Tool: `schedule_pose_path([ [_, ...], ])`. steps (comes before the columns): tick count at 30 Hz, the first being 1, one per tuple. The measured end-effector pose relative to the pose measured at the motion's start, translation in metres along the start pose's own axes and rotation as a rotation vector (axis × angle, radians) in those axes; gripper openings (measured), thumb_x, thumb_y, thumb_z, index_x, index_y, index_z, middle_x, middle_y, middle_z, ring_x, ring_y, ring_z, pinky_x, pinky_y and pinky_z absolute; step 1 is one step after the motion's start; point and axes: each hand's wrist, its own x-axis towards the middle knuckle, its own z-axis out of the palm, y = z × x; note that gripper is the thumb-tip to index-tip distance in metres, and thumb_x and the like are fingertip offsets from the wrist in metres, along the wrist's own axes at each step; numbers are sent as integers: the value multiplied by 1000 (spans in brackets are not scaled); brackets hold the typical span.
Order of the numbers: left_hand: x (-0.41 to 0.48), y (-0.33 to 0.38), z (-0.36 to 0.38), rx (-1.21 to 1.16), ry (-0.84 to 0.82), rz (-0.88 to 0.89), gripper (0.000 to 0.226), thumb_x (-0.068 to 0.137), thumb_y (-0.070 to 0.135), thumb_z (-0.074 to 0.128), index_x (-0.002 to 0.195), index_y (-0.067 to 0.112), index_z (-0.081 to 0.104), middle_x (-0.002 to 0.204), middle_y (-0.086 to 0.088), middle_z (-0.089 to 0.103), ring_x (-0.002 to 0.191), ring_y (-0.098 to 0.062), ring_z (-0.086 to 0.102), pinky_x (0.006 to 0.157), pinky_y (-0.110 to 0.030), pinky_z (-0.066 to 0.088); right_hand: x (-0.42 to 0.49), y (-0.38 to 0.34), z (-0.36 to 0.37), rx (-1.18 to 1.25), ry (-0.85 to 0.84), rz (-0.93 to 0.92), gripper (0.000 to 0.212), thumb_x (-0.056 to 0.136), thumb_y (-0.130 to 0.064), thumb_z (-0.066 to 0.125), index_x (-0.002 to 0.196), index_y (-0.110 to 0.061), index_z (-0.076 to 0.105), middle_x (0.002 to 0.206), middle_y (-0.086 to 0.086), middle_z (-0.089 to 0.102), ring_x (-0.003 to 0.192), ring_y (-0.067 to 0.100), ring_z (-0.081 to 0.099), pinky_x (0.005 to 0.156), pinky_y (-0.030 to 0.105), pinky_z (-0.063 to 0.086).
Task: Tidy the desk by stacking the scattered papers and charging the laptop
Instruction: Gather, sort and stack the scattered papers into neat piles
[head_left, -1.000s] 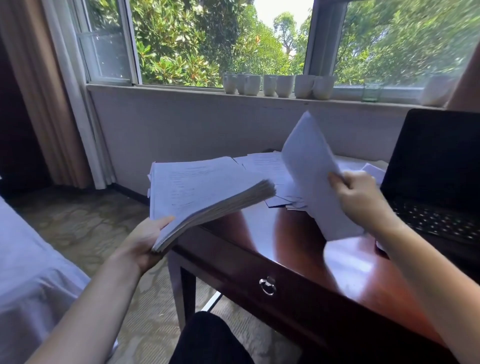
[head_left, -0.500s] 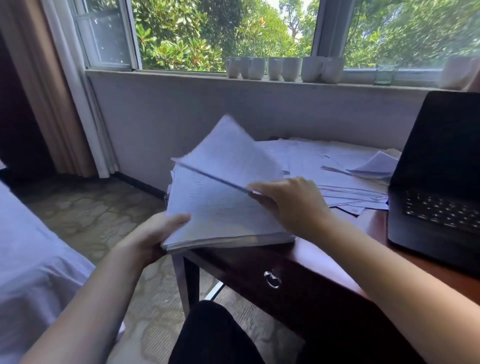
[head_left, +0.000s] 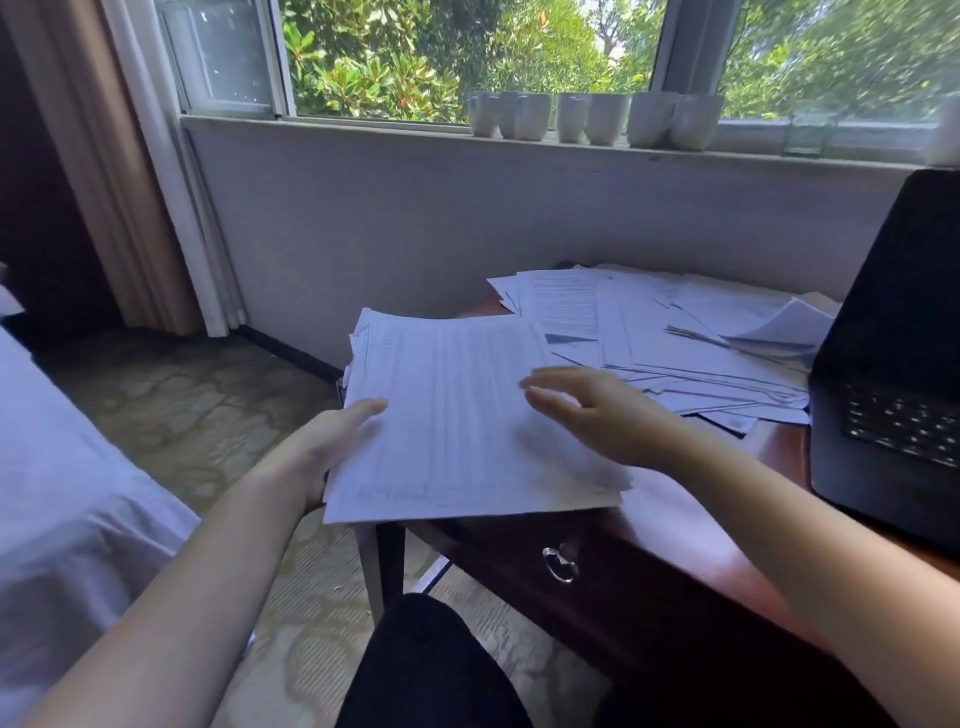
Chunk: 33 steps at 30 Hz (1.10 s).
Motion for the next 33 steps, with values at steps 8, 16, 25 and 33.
schedule_pose_path([
  [8,6,-1,14,89,86,152,20,95,20,53,91,2,62,73,-7,69,47,-13,66,39,-19,46,24,17,24,435,-2,282,63,97,-37,47,151,-18,20,157,-2,20,143,13,20,118,34,17],
  [16,18,8,9,307,125,262,13,94,12,55,84,10,63,77,-2,69,54,-9,67,45,-18,48,35,29,25,319,-80,222,71,93,-35,55,151,-19,18,158,-3,13,145,9,13,118,30,12],
  [25,27,4,9,231,162,120,26,96,25,53,88,4,65,78,-7,69,68,-21,66,56,-28,47,12,4,8,-81,-344,-48,83,74,-63,64,144,-44,25,158,-12,-6,144,5,-15,118,41,-7],
  [33,16,9,5,14,30,14,35,98,37,45,102,8,65,92,-12,74,77,-27,70,63,-34,51,7,10,13,-64,-322,-76,87,69,-63,70,143,-47,27,156,-20,13,144,-1,-5,118,47,3],
])
